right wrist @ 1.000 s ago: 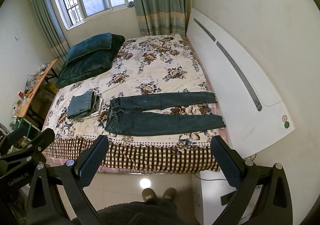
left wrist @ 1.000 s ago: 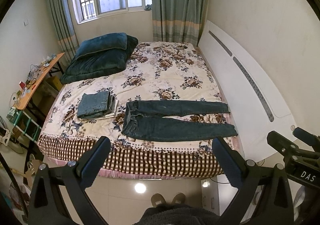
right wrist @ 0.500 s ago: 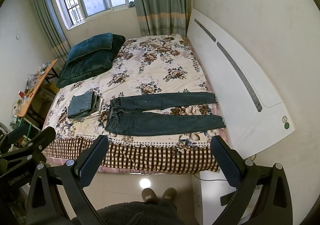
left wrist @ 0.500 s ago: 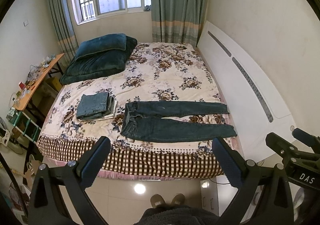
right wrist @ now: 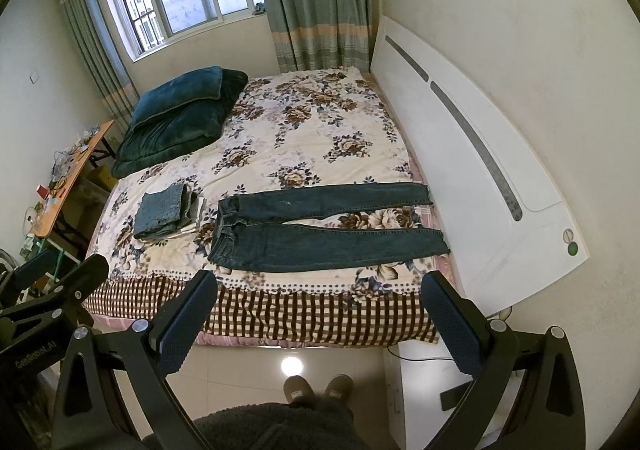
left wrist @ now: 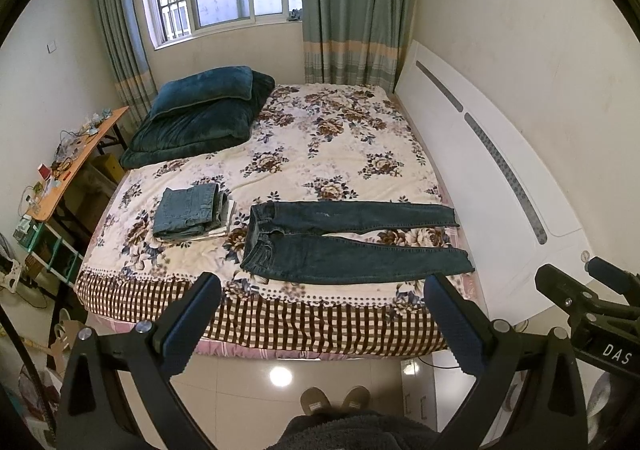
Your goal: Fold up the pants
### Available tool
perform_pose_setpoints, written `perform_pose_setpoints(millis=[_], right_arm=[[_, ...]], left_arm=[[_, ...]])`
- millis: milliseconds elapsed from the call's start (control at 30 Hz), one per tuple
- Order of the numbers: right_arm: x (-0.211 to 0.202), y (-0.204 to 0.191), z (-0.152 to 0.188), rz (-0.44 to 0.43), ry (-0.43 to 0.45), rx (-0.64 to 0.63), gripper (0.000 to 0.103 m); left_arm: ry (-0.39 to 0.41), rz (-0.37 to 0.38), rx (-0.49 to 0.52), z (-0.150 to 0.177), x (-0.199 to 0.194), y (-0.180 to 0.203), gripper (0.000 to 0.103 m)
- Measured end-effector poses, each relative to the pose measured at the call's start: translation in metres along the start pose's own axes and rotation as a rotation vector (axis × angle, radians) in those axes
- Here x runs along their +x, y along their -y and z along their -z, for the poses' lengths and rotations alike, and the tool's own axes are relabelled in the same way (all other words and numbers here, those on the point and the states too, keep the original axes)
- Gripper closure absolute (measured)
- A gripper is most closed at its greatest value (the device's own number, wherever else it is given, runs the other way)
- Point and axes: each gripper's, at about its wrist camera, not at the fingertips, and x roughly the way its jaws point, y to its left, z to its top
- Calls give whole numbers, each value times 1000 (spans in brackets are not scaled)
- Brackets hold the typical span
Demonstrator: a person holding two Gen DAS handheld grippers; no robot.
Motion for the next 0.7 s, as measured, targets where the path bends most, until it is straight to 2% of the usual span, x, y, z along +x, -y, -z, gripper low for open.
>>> perform_pose_setpoints(millis=[467, 600, 700], right_arm=[[3, 7, 6, -5, -8, 10, 0], [18, 16, 7, -12, -8, 26, 0], [40, 23, 7, -3, -17, 43, 0]], left_arm=[[-26, -13, -16, -6, 15, 18, 0], [3, -48, -37, -14, 39, 22, 0], [7, -85, -45, -23, 70, 20, 0]])
